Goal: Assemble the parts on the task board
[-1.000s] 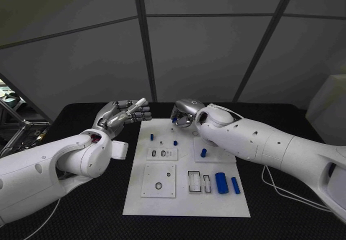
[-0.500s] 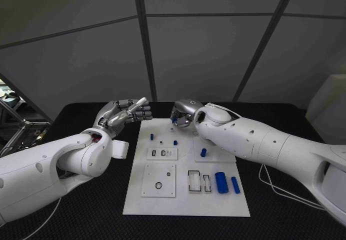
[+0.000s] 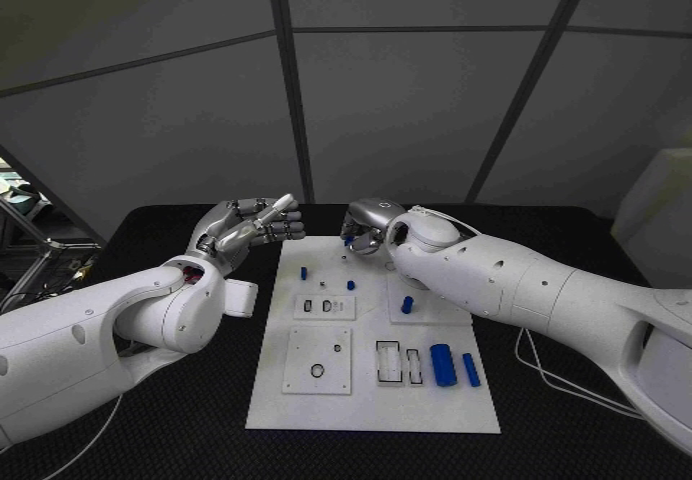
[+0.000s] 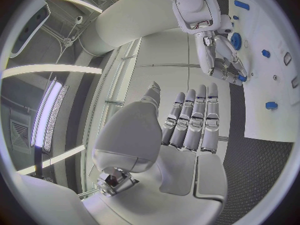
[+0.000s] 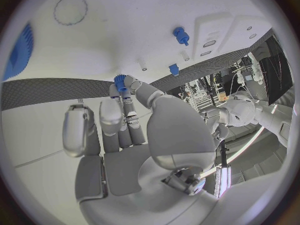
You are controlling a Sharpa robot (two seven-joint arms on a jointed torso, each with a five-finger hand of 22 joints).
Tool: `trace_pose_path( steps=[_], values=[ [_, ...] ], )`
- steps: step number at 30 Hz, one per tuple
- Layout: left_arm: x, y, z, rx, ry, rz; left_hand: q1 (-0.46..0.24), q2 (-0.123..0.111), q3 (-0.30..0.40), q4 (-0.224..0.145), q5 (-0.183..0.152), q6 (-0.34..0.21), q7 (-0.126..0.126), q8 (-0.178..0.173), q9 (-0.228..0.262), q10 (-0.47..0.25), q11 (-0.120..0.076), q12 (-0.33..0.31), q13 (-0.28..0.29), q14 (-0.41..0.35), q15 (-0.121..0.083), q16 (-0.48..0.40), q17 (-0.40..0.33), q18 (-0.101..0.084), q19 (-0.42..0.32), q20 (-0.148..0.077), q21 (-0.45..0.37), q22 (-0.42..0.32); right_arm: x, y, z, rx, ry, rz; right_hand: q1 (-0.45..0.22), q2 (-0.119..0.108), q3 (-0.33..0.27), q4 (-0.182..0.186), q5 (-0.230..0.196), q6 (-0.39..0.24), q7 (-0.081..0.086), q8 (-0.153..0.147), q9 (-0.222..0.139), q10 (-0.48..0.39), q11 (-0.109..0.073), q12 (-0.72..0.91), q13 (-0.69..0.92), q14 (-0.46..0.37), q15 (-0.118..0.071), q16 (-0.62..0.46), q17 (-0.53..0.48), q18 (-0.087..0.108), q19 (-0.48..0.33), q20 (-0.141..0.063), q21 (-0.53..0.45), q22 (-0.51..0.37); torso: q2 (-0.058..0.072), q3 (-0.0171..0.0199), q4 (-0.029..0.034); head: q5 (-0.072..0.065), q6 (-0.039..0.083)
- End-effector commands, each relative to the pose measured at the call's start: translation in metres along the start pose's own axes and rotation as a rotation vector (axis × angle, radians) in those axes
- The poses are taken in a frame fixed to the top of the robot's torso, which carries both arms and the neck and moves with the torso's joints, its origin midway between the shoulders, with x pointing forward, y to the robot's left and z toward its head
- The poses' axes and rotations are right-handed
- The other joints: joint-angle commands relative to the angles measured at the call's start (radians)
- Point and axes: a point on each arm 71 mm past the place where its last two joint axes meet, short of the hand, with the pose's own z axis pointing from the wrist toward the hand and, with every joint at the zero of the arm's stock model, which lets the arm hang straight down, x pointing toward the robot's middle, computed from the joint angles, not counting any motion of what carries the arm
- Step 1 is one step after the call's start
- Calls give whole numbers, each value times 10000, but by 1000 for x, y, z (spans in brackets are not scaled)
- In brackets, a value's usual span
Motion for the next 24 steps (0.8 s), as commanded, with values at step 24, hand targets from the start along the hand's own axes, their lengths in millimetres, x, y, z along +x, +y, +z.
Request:
trace_pose_path(
  steps=[24],
  values=[
    [-1, -2, 1, 74, 105, 15, -15, 124, -1, -101, 60, 30, 65, -76, -19, 42, 5, -71, -13, -53, 22, -49, -16, -277, 81, 7, 20, -22, -7, -1, -6, -161, -404, -27, -304, -899, -567, 72, -238, -896, 93, -26, -22, -1599, 290, 95, 65, -621, 263, -801, -1300, 346, -1127, 227, -812, -1572, -2, 6, -9, 25, -30]
  ],
)
